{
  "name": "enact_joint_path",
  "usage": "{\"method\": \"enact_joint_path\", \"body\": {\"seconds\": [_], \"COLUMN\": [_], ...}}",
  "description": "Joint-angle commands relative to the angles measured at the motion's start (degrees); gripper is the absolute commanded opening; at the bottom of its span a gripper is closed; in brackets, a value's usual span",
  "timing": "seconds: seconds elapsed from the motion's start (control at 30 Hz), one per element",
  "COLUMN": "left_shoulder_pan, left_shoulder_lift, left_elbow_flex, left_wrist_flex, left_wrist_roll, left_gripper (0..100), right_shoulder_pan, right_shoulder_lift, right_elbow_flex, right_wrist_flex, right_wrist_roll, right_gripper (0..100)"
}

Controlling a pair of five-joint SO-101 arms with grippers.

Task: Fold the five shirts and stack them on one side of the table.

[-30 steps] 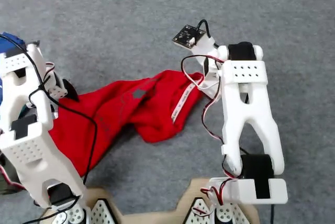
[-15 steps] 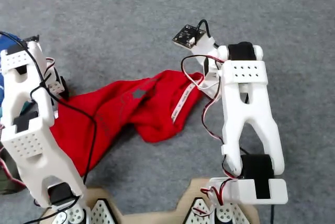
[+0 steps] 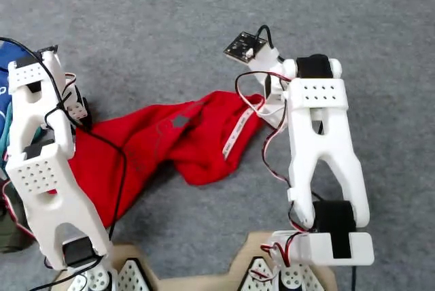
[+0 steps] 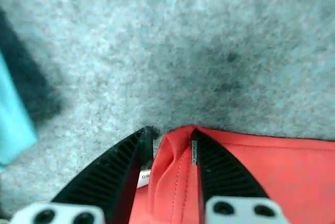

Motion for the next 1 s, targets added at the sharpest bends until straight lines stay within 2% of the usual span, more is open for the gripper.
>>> {"method": "enact_joint_path", "body": {"seconds": [0.0,0.17,0.37,0.43,0.53,0.67,0.8,0.97], "left_shoulder_pan": [0.35,0.35,0.35,0.44,0.44,1.49,3.69,6.07], "left_shoulder_lift": [0.31,0.31,-0.04,-0.22,-0.22,-0.22,-0.13,0.04], "left_elbow_flex": [-1.67,-1.58,-1.58,-2.02,-8.00,-22.68,-35.52,-37.71], "left_wrist_flex": [0.70,0.70,0.62,0.70,4.40,11.69,15.82,15.82], "left_wrist_roll": [0.53,0.53,0.53,0.53,0.35,0.26,0.26,0.26], "left_gripper": [13,1,2,2,2,2,2,2], "right_shoulder_pan": [-0.31,-0.31,-0.66,-0.66,-0.66,-1.80,-7.25,-17.45], "right_shoulder_lift": [-2.33,-2.33,-2.42,-2.24,-2.15,2.07,12.62,26.15], "right_elbow_flex": [-0.04,-0.04,-0.92,-2.86,-7.43,-15.78,-23.87,-36.62], "right_wrist_flex": [-0.79,-0.70,-0.62,-0.53,-0.53,-0.62,-3.69,-2.99], "right_wrist_roll": [-0.53,-0.53,-0.70,-3.69,-8.35,-11.96,-16.26,-24.18], "right_gripper": [44.7,44.7,44.7,44.7,44.7,44.7,44.7,44.7]}}
